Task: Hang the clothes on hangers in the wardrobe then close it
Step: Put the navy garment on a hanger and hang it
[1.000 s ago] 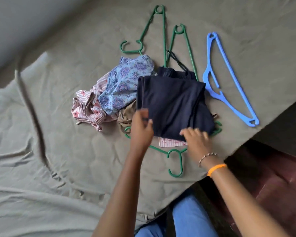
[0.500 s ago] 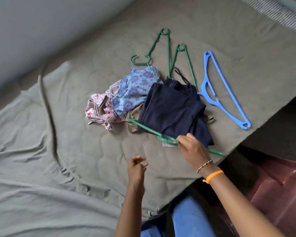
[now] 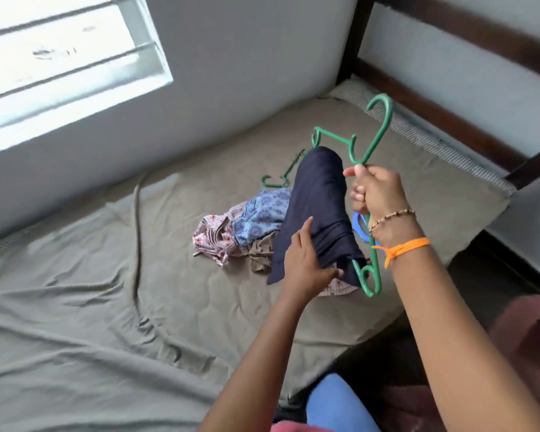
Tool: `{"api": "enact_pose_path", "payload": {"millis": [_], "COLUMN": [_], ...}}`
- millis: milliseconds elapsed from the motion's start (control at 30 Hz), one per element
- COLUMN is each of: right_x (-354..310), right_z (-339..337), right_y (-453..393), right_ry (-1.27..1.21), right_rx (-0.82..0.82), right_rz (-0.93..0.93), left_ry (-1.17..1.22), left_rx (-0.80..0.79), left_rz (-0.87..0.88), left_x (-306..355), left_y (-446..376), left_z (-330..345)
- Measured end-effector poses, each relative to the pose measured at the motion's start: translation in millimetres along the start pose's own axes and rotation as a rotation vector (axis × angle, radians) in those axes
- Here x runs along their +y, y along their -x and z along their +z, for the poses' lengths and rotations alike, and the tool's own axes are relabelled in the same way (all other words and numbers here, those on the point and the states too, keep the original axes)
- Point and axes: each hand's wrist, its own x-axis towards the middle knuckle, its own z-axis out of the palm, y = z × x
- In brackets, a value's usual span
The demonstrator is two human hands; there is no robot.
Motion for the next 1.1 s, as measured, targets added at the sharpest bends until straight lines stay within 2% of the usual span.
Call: {"api": "enact_pose_path", "payload": {"millis": [67,133,267,533,667,767,833,867,900,967,1000,1033,1100], "right_x": [-18.9,-31.4,-45.5,-32.9,-19.5,-11.7,-5.1,-3.0,-2.7,-5.9,-8.2,-10.4,-12.8], "right_z": [0.8,1.5,2.1,-2.0,-2.9,-16.3,-27.0,-32.2,-36.9,-45.3,-50.5,-54.6,-67.6], "right_y": [14.2,26.8,45.8,65.2,72.5,79.3,87.2,91.7,95.9,104.7,110.7,114.9,123.9], "right_ry": [-0.040,-0.090,-0.120,-0.080,-0.067,-0.050,-0.040,-0.046,-0.053,-0.043,-0.027,-0.005,0.026], "right_rx": [-0.029,-0.056,-0.061,0.022,0.011,-0.035,-0.071,-0.085,-0.096,-0.113,-0.115,-0.116,-0.091], "right_rz": [0.003,0.005,-0.030,-0.072,-0.038,-0.014,-0.009,-0.008,-0.011,-0.028,-0.041,-0.057,-0.094], "left_ry": [-0.108,-0.104,-0.043,-0.059,-0.088,-0.176,0.045,0.178,0.265,0.257,0.229,0.211,0.194], "left_rx": [0.134,0.227,0.252,0.364,0.181,-0.156,-0.357,-0.329,-0.208,0.159,0.233,0.223,0.118], "left_rz": [0.105,0.163,0.258,0.592,0.725,0.905,0.797,0.717,0.632,0.426,0.271,0.123,-0.019], "left_x": [10.5,14.7,19.9,58.4,72.1,63.0,57.0,53.8,52.3,49.7,52.1,52.1,53.8], "left_y": [2.9,3.8,6.4,-3.3,8.1,28.4,39.3,39.2,36.5,20.5,12.5,2.4,-13.7], "left_z": [-4.3,-11.2,-32.0,-65.2,-41.0,-26.4,-33.2,-36.4,-40.0,-47.5,-52.0,-55.4,-61.1]}}
